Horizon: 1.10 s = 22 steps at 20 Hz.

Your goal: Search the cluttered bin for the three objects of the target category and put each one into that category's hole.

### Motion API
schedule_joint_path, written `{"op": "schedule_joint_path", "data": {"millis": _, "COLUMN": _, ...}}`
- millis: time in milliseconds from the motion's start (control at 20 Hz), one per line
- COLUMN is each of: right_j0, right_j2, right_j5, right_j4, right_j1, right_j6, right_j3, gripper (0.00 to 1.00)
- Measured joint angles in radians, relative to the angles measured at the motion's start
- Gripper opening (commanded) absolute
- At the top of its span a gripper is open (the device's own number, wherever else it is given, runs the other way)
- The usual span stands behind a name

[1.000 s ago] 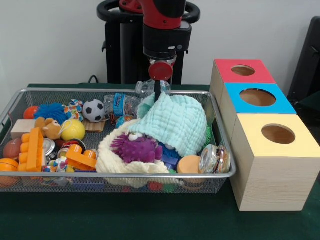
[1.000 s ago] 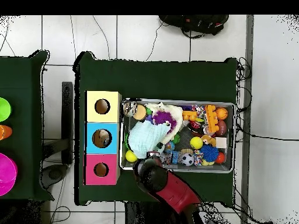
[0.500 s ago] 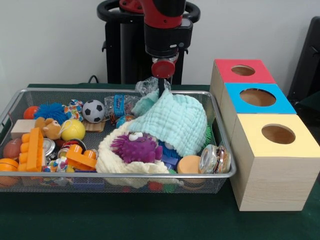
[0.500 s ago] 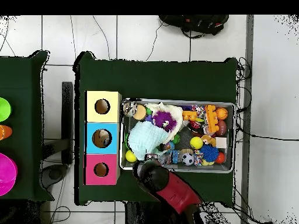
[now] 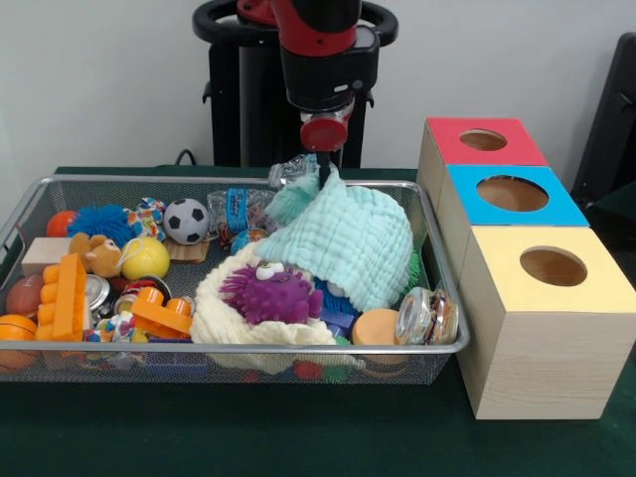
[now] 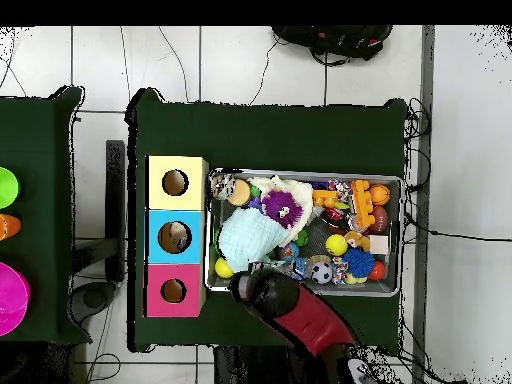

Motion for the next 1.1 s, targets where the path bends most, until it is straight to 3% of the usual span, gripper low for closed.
{"op": "schedule_joint_path", "data": {"millis": 700, "right_j0": -0.027, "right_j2": -0.045, "right_j5": 0.083, "right_j4": -0.003, "right_j1": 0.001, "right_j6": 0.000, "right_j3": -0.085, "gripper": 1.00}}
{"op": "schedule_joint_path", "data": {"millis": 1000, "right_j0": -0.027, "right_j2": -0.086, "right_j5": 0.304, "right_j4": -0.033, "right_j1": -0.036, "right_j6": 0.000, "right_j3": -0.147, "gripper": 1.00}}
{"op": "schedule_joint_path", "data": {"millis": 1050, "right_j0": -0.027, "right_j2": -0.101, "right_j5": 0.401, "right_j4": -0.051, "right_j1": -0.063, "right_j6": 0.000, "right_j3": -0.169, "gripper": 1.00}}
{"op": "schedule_joint_path", "data": {"millis": 1100, "right_j0": -0.027, "right_j2": -0.107, "right_j5": 0.436, "right_j4": -0.057, "right_j1": -0.073, "right_j6": 0.000, "right_j3": -0.177, "gripper": 1.00}}
